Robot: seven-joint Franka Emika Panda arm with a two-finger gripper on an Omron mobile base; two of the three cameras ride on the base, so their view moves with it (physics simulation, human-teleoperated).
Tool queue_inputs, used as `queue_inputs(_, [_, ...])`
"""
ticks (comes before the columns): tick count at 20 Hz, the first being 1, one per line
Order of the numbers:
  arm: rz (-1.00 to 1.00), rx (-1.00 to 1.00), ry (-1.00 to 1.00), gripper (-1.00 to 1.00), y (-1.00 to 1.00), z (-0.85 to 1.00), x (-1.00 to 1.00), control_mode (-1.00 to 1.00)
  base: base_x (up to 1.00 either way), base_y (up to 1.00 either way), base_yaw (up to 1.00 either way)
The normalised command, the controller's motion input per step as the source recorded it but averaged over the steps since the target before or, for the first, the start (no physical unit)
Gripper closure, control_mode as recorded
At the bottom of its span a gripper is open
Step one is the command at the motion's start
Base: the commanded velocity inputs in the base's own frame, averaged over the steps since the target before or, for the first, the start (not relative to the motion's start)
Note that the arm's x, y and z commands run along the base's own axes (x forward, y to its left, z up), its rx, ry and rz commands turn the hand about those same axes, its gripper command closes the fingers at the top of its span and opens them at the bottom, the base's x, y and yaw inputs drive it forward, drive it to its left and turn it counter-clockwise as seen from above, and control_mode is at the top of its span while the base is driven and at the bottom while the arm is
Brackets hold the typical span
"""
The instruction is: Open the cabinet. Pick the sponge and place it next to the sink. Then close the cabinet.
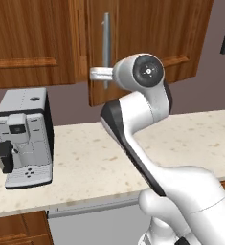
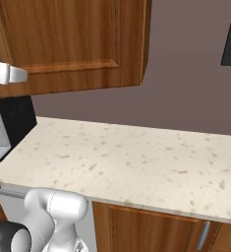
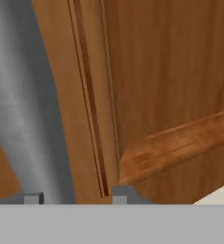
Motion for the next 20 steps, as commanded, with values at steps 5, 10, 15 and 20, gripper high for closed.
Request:
queue_inputs(5, [0.0,0.0,0.0,1.0,-0.68,0.01,-0.57,-1.0,0.0,0.0,0.0])
queue_inputs(10, [0.0,0.0,0.0,1.0,-0.69,0.02,-0.67,-1.0,0.0,0.0,0.0])
queue_inputs(15, [0.0,0.0,0.0,1.0,-0.72,0.01,-0.74,-1.0,0.0,0.0,0.0])
queue_inputs(20, [-0.03,0.0,0.0,-1.0,-0.29,0.0,-0.18,-1.0,0.0,0.0,0.0])
